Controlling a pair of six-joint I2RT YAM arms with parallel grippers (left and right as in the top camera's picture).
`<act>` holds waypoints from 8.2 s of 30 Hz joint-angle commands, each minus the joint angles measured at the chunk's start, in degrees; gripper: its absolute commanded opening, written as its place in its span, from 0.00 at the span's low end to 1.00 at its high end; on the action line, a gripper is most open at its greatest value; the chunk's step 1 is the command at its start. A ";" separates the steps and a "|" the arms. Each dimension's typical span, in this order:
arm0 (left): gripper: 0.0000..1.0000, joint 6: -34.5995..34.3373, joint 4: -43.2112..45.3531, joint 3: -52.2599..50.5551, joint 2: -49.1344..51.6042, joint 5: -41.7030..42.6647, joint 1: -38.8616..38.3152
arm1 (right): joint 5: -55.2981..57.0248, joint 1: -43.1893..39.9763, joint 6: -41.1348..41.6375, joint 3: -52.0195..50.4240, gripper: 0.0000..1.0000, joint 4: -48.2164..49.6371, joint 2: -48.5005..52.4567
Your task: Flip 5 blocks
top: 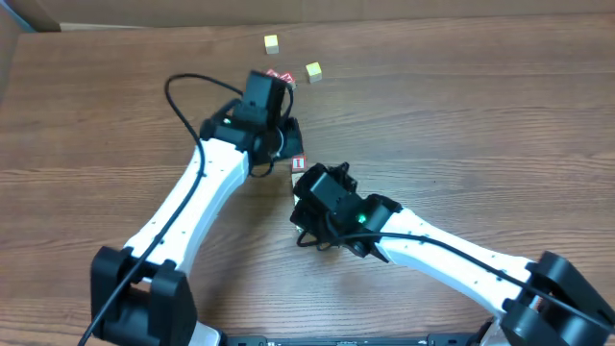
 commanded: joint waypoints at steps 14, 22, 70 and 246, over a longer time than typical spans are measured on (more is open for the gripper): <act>0.04 6.93 -13.11 21.07 12.74 -0.15 3.78 | 7.04 -0.11 -16.81 6.47 0.04 -13.09 -1.84; 0.04 6.86 -7.85 21.40 23.02 6.54 3.67 | 7.52 -0.11 -14.88 2.25 0.04 -9.62 2.45; 0.04 8.44 -13.20 21.38 32.39 4.09 1.11 | 5.16 4.50 -9.01 0.11 0.04 -3.13 10.10; 1.00 4.26 -29.68 28.44 13.05 -1.55 17.70 | 12.13 -20.81 -48.02 26.45 1.00 -28.70 13.60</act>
